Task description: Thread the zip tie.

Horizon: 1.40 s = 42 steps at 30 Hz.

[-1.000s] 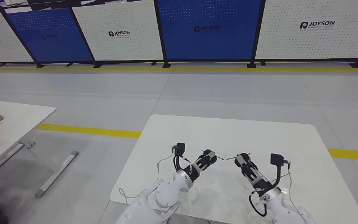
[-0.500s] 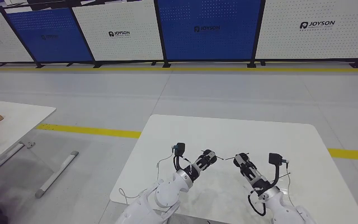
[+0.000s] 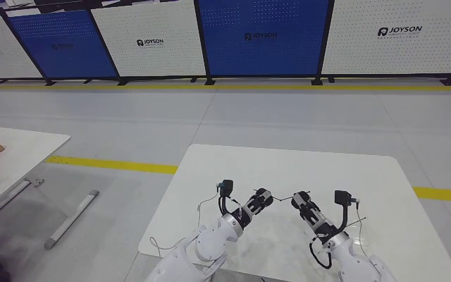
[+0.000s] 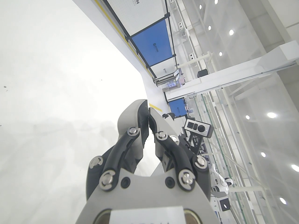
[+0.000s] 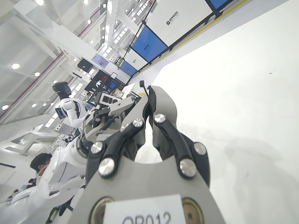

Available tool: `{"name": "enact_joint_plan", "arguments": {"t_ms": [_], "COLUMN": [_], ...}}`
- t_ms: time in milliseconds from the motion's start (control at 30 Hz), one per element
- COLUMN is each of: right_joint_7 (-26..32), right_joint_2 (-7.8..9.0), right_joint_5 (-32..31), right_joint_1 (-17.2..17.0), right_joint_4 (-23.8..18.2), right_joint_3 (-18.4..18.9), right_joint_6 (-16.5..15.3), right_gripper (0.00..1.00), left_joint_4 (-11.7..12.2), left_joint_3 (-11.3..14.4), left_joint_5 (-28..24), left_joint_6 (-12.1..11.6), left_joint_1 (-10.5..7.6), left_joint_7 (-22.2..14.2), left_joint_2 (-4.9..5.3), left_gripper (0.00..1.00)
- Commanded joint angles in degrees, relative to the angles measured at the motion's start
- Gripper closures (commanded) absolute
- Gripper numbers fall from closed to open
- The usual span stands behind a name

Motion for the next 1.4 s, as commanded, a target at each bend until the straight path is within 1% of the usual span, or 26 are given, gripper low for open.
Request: {"name": "enact_joint_plan", "arguments": {"t_ms": [0,267,533,733,1033,1367], "right_joint_7": [0.0,0.3,1.1,1.4,1.5,2.4], "right_joint_2": [-0.04,-0.19,-0.53,-0.76,-0.87,-1.28], "right_joint_5": [-0.1,-0.1,-0.6,-0.5,-0.9,-1.2], "right_joint_1": [-0.2,-0.9,-0.7,-0.6,-1.7,-1.1], "right_joint_4": [-0.2,-0.4,-0.2,0.0,-0.8,-0.2], "right_joint_3": [0.2,1.3,1.2,1.5,2.5,2.3], "right_joint_6": [0.0,-0.7,-0.2,-0.5,-1.1,-0.7], "right_gripper": [1.00,1.00,1.00,1.00,1.00,1.00], "left_joint_4": [0.0,0.0,0.0,0.0,0.0,0.0], "left_joint_3": [0.0,0.0,0.0,0.0,0.0,0.0], "left_joint_5": [0.0,0.0,0.0,0.0,0.0,0.0], "left_joint_6": [0.0,0.0,0.0,0.0,0.0,0.0], "left_joint_1": [0.00,0.00,0.00,0.00,0.00,0.00], "left_joint_7": [0.0,0.0,0.0,0.0,0.0,0.0], "left_joint_2": [0.00,0.00,0.00,0.00,0.00,0.00], "left_gripper": [1.00,1.00,1.00,1.00,1.00,1.00]}}
